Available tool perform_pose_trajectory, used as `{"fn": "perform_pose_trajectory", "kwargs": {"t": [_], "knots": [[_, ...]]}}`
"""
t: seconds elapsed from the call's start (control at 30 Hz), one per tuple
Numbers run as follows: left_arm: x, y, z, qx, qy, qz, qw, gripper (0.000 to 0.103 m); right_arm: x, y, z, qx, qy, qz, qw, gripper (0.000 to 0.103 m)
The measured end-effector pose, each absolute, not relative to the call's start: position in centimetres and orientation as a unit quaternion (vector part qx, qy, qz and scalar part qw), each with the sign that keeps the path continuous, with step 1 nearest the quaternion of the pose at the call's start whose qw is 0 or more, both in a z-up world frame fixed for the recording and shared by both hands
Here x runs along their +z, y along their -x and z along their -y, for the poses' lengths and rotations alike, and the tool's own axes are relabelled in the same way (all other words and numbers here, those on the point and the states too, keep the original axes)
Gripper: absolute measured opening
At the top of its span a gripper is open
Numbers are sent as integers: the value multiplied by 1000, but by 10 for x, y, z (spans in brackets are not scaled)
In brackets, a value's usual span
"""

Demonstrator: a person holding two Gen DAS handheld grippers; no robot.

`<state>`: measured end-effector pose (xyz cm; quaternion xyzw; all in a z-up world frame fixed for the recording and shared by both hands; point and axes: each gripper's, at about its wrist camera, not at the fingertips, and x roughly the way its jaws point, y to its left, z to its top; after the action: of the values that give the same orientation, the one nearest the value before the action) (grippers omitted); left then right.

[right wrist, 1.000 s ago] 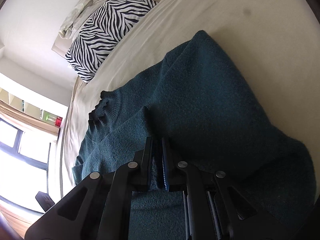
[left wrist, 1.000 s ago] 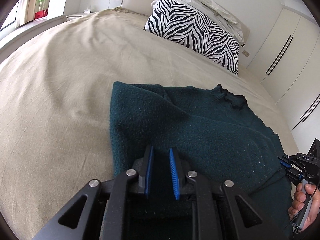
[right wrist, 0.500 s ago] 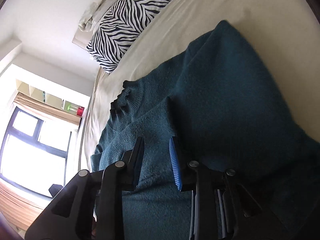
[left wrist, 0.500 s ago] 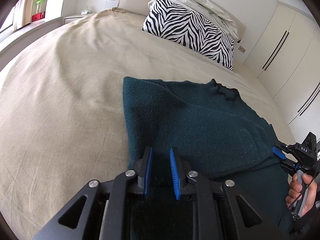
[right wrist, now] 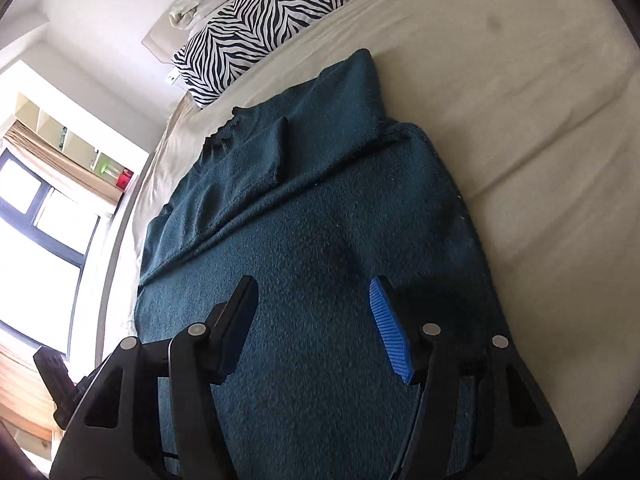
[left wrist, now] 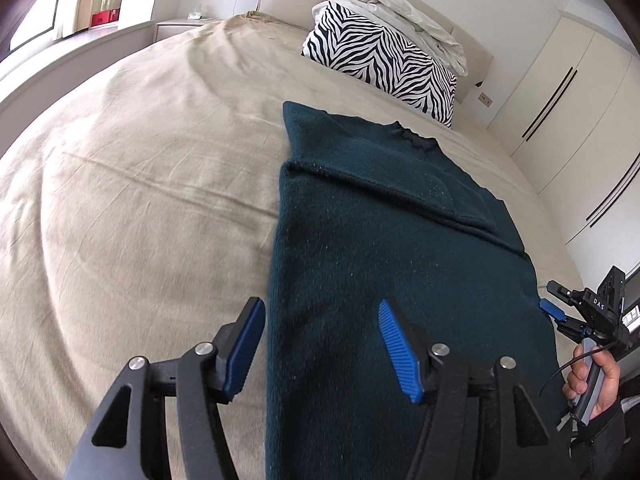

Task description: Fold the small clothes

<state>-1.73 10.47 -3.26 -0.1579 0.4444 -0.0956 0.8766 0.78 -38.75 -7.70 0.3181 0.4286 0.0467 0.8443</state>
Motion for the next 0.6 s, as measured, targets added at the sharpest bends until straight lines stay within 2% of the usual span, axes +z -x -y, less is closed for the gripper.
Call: {"fn": "perform_pose_trajectory", "kwargs": {"t": [0.2, 0.4, 0.5, 0.6], "knots": [[-46, 69, -117, -120, 197, -489, 841, 63, -50, 84, 390, 41, -264, -412, 871, 57], [-64, 111, -112, -127, 192, -518, 824, 63, -57, 157, 417, 2, -293, -418, 860, 57], [-65, 116, -111, -132, 193, -523, 819, 60, -67, 182, 431, -18, -308, -433, 847, 57], [-65, 117, -113, -126, 194, -530, 816, 53, -70, 199, 444, -31, -325, -431, 841, 57]]}}
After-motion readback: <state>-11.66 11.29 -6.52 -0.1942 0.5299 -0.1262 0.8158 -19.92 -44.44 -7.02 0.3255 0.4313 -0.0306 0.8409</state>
